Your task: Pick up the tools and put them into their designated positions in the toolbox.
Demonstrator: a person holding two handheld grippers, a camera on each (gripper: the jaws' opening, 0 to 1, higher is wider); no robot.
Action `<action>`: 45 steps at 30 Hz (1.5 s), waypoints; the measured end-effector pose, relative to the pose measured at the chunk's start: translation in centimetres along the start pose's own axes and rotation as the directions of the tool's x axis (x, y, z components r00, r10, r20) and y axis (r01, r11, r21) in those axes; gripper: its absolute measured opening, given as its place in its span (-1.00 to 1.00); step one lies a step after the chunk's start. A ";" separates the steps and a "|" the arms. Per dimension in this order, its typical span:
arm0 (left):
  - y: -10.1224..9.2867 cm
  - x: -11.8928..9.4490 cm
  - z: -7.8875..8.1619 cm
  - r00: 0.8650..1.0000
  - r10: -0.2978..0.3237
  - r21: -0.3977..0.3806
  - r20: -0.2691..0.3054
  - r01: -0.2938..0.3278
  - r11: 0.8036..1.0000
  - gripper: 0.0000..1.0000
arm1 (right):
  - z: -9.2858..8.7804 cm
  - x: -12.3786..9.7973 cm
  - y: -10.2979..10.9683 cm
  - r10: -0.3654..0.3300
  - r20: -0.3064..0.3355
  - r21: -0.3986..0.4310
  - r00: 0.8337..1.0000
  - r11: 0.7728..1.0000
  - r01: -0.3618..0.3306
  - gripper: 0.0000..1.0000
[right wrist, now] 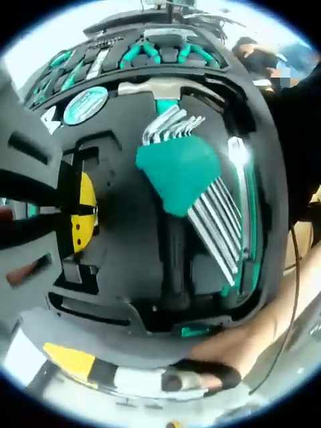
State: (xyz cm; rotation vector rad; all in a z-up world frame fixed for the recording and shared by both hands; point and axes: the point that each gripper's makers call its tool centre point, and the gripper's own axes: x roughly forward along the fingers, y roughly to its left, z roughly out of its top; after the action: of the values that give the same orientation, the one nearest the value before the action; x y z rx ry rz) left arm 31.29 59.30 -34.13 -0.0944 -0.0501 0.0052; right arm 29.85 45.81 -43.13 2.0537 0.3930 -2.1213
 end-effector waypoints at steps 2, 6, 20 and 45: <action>0.0 0.0 0.1 1.000 0.000 -0.005 0.006 0.000 1.000 -0.74 | -0.2 -0.1 0.4 0.007 -0.005 0.020 1.000 1.000 -0.007 -1.00; -0.1 0.1 0.3 1.000 -0.003 -0.005 0.010 0.003 1.000 -0.74 | -0.1 0.0 0.1 -0.029 -0.022 0.026 0.999 0.999 0.030 -0.83; 0.0 0.1 0.2 1.000 -0.003 -0.002 0.006 0.003 1.000 -0.74 | -0.1 0.0 -1.8 -0.142 0.011 0.051 0.990 0.989 0.141 -1.00; 1.8 -0.5 1.2 0.998 0.033 0.015 0.044 -0.033 0.999 -0.74 | -1.3 -0.3 0.2 -0.215 0.022 0.049 0.976 0.976 0.214 -0.86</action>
State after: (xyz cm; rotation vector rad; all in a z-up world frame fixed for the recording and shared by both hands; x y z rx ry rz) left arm 30.73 61.16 -33.13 -0.0798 -0.0923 0.0405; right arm 31.11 45.99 -42.92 2.0892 0.5919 -2.2973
